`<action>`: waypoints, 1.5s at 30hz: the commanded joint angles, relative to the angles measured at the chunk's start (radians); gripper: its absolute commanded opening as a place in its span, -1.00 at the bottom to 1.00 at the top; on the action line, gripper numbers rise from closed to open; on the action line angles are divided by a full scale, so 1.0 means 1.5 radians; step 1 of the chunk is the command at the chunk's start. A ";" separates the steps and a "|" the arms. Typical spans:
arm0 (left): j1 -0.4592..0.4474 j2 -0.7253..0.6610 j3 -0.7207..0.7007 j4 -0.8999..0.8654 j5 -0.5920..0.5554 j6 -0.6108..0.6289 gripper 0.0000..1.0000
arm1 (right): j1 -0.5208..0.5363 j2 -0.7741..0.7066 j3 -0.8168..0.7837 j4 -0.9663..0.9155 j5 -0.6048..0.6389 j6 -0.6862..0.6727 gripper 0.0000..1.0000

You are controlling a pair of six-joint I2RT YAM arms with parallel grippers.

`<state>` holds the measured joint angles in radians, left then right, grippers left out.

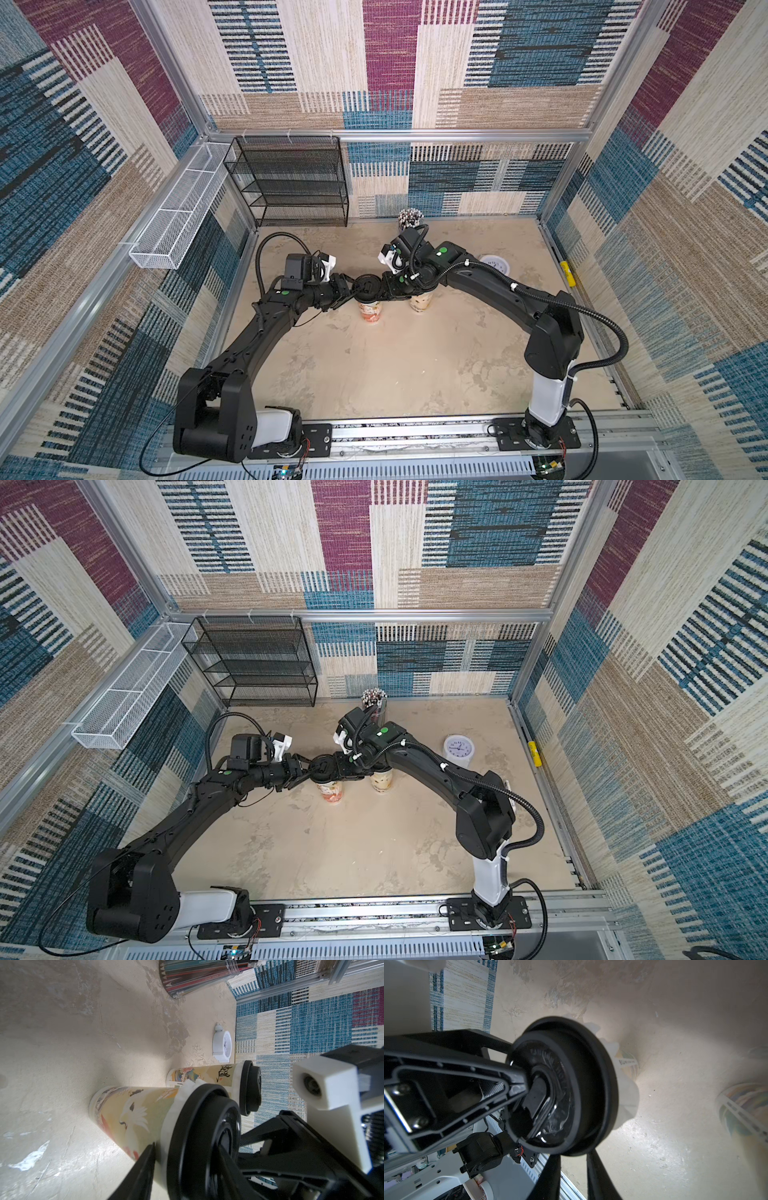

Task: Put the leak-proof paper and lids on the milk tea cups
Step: Secure the cup lid on the cup.

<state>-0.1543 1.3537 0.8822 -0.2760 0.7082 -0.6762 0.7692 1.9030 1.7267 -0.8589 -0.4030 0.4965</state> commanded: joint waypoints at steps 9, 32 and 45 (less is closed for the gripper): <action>-0.001 0.014 -0.030 -0.216 -0.171 0.002 -0.05 | 0.012 -0.001 -0.024 0.048 0.054 0.064 -0.42; -0.002 0.011 -0.042 -0.209 -0.173 -0.003 -0.07 | 0.054 0.028 0.013 0.020 0.181 0.125 -0.19; -0.002 0.007 -0.036 -0.215 -0.174 -0.002 -0.06 | 0.057 0.005 0.045 0.029 0.173 0.092 0.20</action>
<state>-0.1570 1.3403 0.8536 -0.2115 0.6792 -0.6945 0.8581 1.9297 1.7756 -0.8352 -0.2184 0.6670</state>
